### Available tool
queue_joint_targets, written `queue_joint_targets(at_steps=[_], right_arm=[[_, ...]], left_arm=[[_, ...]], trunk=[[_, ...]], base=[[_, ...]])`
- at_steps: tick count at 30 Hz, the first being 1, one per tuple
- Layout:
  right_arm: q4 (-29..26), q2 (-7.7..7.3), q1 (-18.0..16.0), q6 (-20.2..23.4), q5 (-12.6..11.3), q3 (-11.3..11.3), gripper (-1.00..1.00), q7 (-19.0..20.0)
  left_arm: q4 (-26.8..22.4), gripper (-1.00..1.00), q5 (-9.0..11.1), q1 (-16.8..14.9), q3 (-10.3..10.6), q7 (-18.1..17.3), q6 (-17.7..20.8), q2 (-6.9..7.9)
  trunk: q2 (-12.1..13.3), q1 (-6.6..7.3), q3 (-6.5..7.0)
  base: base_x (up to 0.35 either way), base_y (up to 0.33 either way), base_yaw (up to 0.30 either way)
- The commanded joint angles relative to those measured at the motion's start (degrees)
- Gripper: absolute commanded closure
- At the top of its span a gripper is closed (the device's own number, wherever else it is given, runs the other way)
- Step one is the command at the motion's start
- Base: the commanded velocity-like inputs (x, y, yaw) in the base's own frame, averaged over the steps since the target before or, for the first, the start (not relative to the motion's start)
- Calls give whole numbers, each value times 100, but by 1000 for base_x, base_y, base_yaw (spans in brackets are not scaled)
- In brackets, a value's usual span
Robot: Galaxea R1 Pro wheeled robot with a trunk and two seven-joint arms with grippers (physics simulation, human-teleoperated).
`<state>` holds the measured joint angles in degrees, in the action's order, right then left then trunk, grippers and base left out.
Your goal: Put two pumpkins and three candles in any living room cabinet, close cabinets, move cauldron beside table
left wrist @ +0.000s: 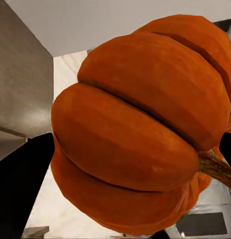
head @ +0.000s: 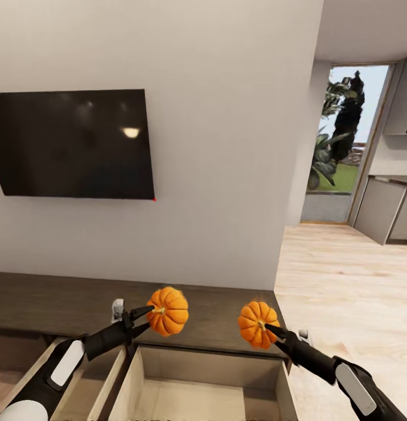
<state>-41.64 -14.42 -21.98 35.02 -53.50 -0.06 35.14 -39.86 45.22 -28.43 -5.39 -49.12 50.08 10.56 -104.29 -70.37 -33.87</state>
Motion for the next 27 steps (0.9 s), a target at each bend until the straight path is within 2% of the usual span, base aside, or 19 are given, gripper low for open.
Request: queue_joint_targets(at_steps=[1, 4, 8, 14, 19, 22, 27], right_arm=[[-8, 1, -4, 92, -87, 4, 100, -204], [-21, 1, -5, 156, -71, 12, 100, -622], [-36, 7, -7, 182, 18, 32, 100, -852], [-78, 46, -8, 236, 519, 33, 100, -1254], [-89, 55, -17, 323, 708, 33, 100, -1319], [-90, 60, -33, 335, 870, 37, 100, -1330], [-90, 68, -100, 346, 1102, 41, 100, -1369]], left_arm=[[-22, 100, 42, -4, -11, 175, 42, -7], [-55, 100, 57, -4, -9, 744, 9, -57], [-114, 100, 51, -10, 5, 1247, -55, -192], [-432, 100, 46, -13, 21, 2211, -98, -423], [-651, 100, 52, -13, 46, 2938, -97, -614], [-720, 100, 56, -13, 93, 3178, -95, -661], [-747, 100, 46, -13, 298, 3266, -100, -670]], trunk=[[-45, -22, -24], [-165, -88, -78], [-326, -175, -150], [-566, -307, -257], [-767, -417, -347], [-887, -483, -401], [-1088, -593, -491]], base=[[0, 0, 0], [0, 0, 0], [0, 0, 0], [0, 0, 0], [0, 0, 0], [0, 0, 0], [0, 0, 0]])
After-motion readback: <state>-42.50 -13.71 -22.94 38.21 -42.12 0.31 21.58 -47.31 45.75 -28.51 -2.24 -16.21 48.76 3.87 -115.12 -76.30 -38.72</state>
